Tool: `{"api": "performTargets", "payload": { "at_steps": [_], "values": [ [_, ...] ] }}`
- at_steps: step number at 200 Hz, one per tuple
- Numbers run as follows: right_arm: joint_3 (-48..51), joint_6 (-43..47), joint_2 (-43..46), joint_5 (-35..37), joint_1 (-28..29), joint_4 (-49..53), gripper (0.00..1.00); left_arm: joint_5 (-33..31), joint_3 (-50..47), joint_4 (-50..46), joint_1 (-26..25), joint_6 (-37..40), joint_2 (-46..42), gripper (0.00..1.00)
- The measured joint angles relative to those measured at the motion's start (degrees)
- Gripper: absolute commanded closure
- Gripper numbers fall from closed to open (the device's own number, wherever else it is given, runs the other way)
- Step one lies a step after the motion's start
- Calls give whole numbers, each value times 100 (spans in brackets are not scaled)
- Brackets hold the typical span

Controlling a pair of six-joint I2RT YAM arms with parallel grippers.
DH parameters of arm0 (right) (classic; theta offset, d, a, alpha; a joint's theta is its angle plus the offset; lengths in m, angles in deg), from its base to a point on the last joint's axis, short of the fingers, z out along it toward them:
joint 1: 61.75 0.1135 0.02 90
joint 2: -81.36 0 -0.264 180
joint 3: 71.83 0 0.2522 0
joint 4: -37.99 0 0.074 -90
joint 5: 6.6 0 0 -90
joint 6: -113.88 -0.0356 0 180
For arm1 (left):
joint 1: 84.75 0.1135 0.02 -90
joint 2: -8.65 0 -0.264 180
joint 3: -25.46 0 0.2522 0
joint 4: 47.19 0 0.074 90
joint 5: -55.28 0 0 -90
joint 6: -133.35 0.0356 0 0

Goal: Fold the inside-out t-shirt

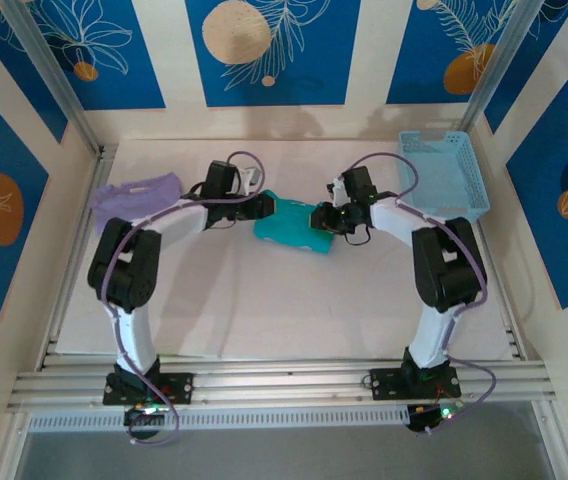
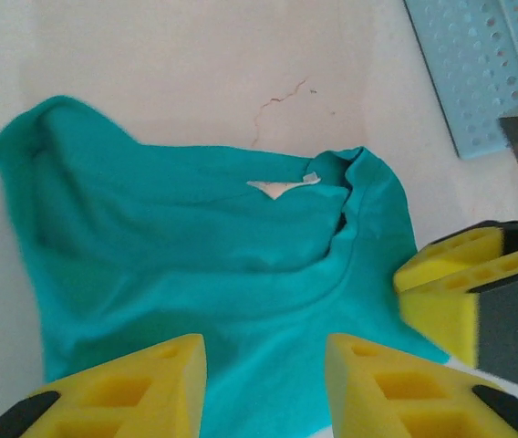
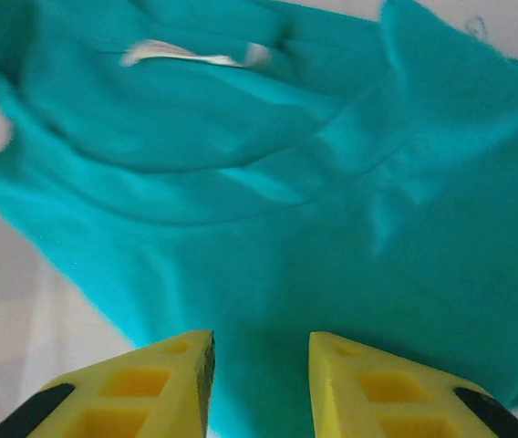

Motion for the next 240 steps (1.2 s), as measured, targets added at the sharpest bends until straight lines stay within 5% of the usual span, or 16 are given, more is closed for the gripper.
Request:
{"api": "performTargets", "payload": {
  "at_steps": [55,93,124,193,240],
  "values": [
    [-199,42,-345,39,-249,264,62,-264,1231,-925,24,448,1043,51],
    [420,179,831,203,-293,278,50,-431,684,-997,105,627,299,26],
    [693,221,1484,258,-179,188,47,-581,581,-1097,116,660,-59,21],
    [942,221,1486,308,-101,131,47,-516,1259,-1757,-24,776,1021,20],
    [1132,221,1690,341,-101,114,47,-496,1480,-1875,-306,841,1200,41]
  ]
}}
